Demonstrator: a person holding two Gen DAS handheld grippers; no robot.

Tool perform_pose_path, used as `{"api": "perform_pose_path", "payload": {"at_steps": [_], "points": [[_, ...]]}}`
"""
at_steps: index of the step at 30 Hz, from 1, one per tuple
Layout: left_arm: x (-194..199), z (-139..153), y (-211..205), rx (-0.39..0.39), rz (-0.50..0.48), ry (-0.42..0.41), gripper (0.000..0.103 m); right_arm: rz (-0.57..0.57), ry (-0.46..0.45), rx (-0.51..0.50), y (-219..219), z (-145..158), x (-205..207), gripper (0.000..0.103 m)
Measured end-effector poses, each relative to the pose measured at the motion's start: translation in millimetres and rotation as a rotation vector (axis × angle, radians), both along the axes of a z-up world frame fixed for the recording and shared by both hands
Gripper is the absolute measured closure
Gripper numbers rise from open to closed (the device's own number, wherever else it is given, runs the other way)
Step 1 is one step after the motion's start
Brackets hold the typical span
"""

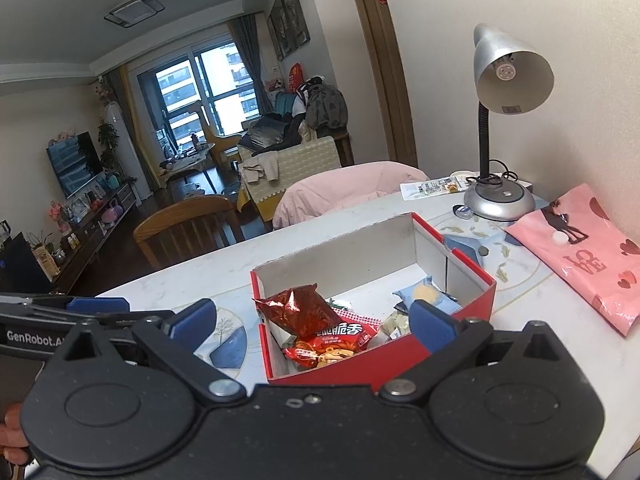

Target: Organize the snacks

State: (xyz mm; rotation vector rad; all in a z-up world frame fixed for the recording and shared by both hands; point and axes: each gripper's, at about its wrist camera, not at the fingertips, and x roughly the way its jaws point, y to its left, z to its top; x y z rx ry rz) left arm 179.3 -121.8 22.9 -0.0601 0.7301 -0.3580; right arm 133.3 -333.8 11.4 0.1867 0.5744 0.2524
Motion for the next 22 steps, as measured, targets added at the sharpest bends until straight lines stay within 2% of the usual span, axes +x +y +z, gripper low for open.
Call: {"api": "perform_pose_path", "payload": {"at_steps": [14, 22], "points": [[-2.4, 0.3, -0.9, 0.009, -0.006, -0.021, 0.005, -0.012, 0.008, -0.004, -0.6, -1.7, 1.0, 0.0], [0.5, -6.0, 1.4, -0.008, -0.004, 0.007, 0.005, -0.028, 0.039, 0.0, -3.7, -13.2, 1.6, 0.0]]}}
